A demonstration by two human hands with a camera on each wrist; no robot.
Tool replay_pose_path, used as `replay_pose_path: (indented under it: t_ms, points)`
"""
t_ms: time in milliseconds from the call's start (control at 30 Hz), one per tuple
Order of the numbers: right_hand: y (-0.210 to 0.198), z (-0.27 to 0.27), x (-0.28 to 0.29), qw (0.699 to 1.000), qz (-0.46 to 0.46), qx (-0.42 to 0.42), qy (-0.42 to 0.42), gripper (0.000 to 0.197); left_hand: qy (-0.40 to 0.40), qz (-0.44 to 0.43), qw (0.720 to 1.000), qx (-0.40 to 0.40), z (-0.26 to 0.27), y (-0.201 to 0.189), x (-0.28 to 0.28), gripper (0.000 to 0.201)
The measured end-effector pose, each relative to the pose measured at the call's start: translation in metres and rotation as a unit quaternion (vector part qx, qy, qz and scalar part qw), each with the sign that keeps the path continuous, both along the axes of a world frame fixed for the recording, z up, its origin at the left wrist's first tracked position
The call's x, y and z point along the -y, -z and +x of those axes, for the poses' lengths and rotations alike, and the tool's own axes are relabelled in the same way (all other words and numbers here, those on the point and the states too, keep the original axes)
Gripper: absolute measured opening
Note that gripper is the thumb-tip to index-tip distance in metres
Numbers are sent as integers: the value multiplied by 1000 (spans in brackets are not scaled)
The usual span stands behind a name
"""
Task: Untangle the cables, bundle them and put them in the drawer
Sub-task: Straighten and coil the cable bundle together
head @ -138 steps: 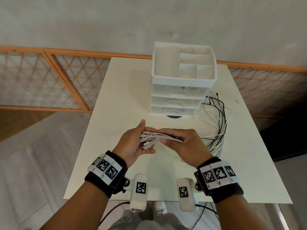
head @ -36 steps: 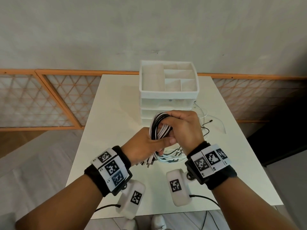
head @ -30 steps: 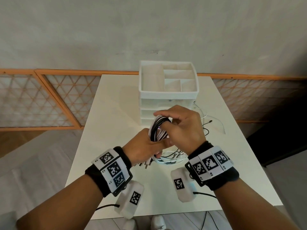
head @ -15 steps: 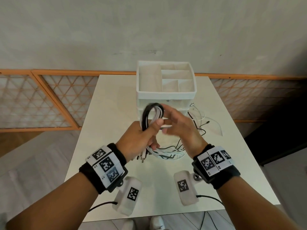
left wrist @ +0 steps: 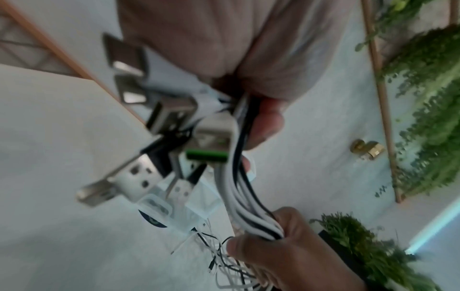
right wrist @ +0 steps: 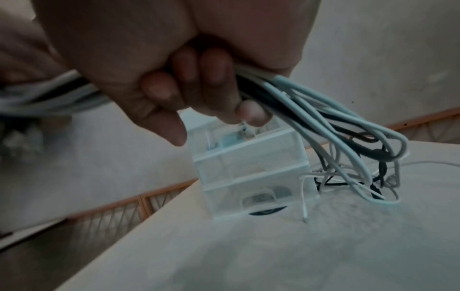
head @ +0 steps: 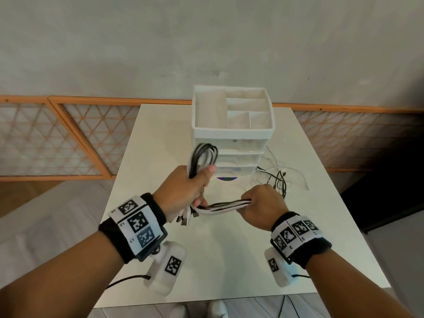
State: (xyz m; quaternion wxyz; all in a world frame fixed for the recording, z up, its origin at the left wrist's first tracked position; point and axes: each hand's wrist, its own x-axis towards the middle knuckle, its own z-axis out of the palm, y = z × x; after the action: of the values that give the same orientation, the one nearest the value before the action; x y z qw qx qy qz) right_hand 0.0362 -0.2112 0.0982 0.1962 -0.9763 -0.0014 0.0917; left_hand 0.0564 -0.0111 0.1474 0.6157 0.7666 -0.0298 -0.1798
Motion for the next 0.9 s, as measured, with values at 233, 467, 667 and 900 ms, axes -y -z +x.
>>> replay_pose_path:
  t_ms: [233, 467, 667, 900]
  points:
    - [-11, 0, -5, 1000, -17, 10, -2, 34, 90, 82, 993, -10, -1, 5, -4, 38]
    - [-37, 6, -22, 997, -9, 76, 4, 14, 162, 308, 937, 38, -9, 21, 9, 37]
    - [-38, 13, -20, 994, 56, 86, 38, 30, 104, 211, 972, 3, -7, 26, 5, 35]
    - [-43, 17, 18, 980, 192, 41, -22, 46, -7, -13, 996, -84, 1, 17, -13, 18]
